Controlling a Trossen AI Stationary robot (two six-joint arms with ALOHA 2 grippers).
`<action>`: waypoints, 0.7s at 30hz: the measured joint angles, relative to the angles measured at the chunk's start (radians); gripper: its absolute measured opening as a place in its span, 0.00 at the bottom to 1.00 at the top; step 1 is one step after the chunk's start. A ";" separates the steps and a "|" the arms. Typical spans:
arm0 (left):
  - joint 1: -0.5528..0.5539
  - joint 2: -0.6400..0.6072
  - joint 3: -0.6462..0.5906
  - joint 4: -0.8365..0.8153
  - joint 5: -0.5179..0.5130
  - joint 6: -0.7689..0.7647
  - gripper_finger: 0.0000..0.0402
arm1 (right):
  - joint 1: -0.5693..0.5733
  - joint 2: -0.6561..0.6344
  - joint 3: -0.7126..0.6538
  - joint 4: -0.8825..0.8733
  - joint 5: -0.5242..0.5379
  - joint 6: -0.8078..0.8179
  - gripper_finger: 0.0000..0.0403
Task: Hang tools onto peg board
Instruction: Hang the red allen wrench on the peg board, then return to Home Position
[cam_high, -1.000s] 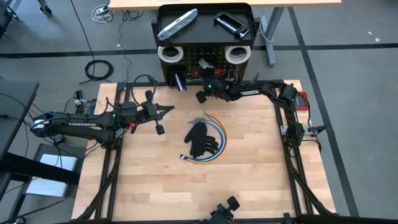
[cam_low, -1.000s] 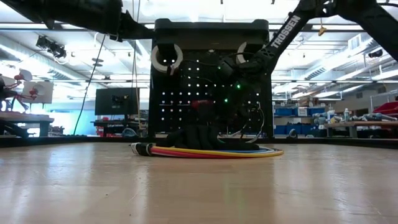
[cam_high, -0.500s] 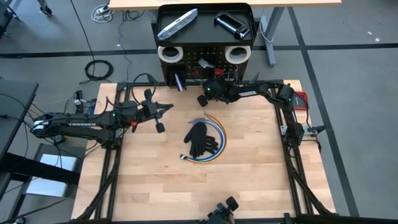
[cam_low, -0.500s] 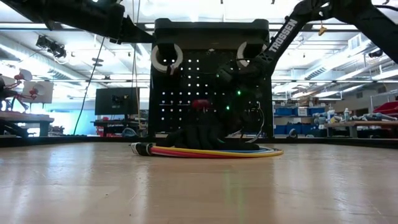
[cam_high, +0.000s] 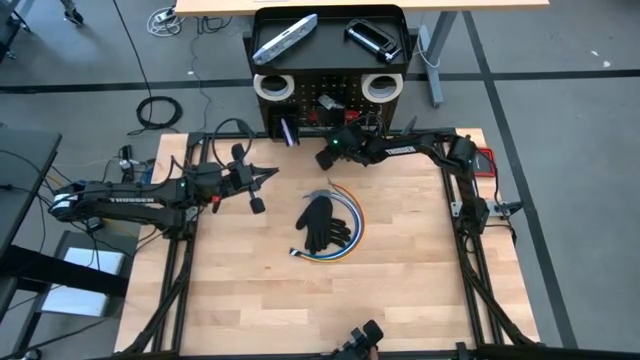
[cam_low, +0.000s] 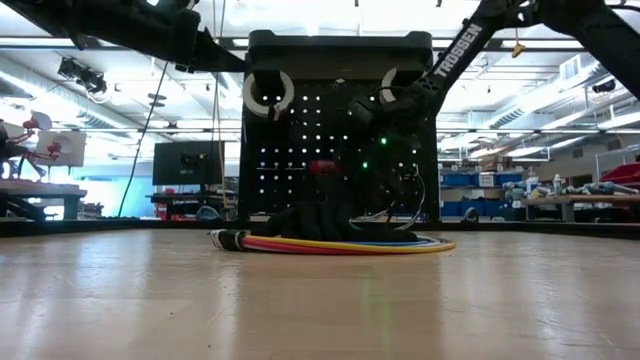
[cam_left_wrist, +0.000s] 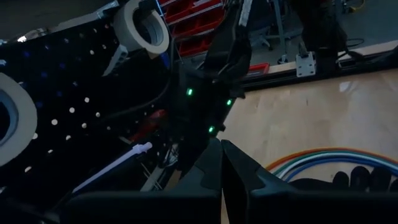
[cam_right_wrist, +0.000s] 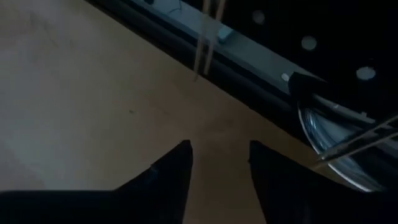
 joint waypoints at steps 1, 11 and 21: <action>0.000 0.000 0.000 -0.004 -0.005 0.000 0.01 | 0.007 -0.006 0.000 -0.006 0.001 0.000 0.43; 0.000 -0.050 0.000 -0.058 0.029 -0.003 0.01 | 0.129 -0.179 -0.096 -0.040 0.168 -0.018 0.45; 0.000 -0.061 0.000 -0.103 -0.024 -0.003 0.01 | 0.273 -0.492 -0.355 -0.047 0.074 -0.013 0.43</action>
